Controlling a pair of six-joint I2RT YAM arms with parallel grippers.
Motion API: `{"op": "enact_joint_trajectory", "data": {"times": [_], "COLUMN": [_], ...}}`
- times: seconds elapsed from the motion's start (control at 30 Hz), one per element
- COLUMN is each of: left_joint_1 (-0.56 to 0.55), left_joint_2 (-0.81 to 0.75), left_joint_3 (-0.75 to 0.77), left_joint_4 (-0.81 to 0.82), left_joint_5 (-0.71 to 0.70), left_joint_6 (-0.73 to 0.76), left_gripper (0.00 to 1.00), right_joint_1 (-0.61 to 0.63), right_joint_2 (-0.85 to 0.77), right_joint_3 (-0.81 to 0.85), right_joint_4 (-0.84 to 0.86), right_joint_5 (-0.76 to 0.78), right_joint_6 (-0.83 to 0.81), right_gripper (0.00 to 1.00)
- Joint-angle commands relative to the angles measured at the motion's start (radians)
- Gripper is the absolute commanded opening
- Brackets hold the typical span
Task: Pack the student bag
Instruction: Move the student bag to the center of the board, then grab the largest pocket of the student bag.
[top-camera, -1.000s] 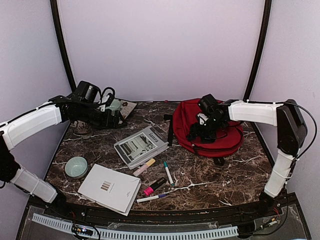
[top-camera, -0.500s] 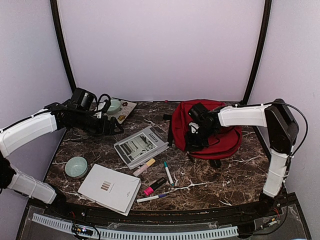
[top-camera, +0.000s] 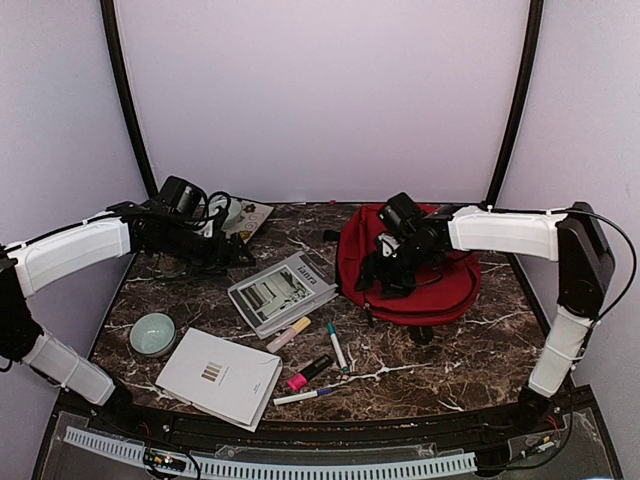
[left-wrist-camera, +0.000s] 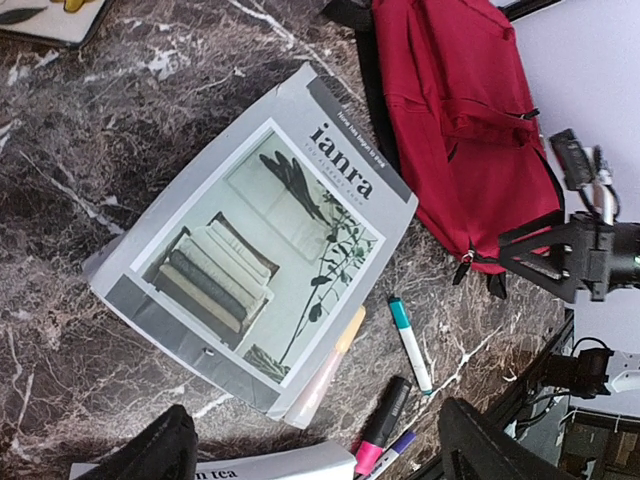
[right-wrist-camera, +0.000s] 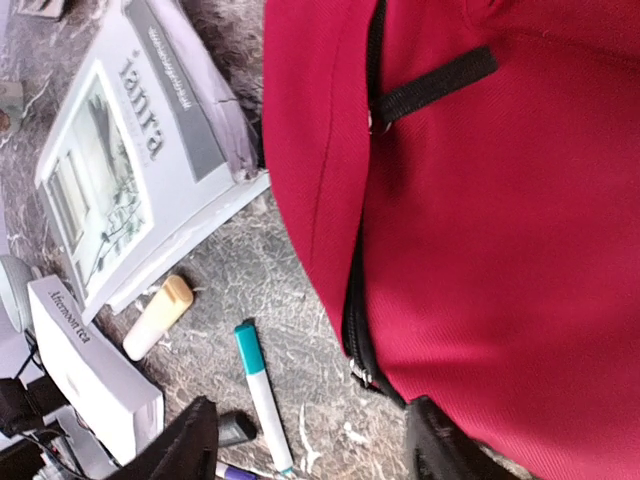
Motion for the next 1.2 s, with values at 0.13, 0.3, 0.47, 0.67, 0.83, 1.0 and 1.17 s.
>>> {"op": "enact_joint_trajectory", "data": {"times": [0.13, 0.3, 0.47, 0.67, 0.83, 1.0, 1.17], "left_joint_1": [-0.006, -0.043, -0.116, -0.256, -0.315, -0.335, -0.333], "left_joint_2": [0.165, 0.324, 0.374, 0.430, 0.483, 0.382, 0.251], "left_joint_3": [0.087, 0.209, 0.278, 0.306, 0.404, 0.402, 0.307], "left_joint_4": [-0.012, -0.057, -0.061, 0.048, -0.007, -0.085, -0.061], "left_joint_5": [0.029, 0.043, -0.007, -0.070, -0.120, -0.227, -0.280], "left_joint_6": [-0.105, -0.108, -0.183, -0.391, -0.528, -0.541, -0.456], "left_gripper": [0.85, 0.80, 0.79, 0.79, 0.79, 0.80, 0.86], "right_joint_1": [0.008, 0.010, 0.009, 0.009, 0.010, 0.028, 0.073], "right_joint_2": [-0.157, -0.286, -0.409, -0.494, -0.610, -0.671, -0.756], "right_joint_3": [0.011, -0.089, -0.222, -0.288, -0.473, -0.687, -0.848], "right_joint_4": [-0.171, -0.159, -0.015, 0.055, 0.250, 0.538, 0.732], "right_joint_5": [0.182, 0.278, 0.342, 0.307, 0.191, 0.044, 0.133], "right_joint_6": [0.088, 0.136, 0.095, -0.141, -0.159, -0.104, -0.109], "right_gripper": [0.72, 0.72, 0.71, 0.70, 0.69, 0.68, 0.68]}}
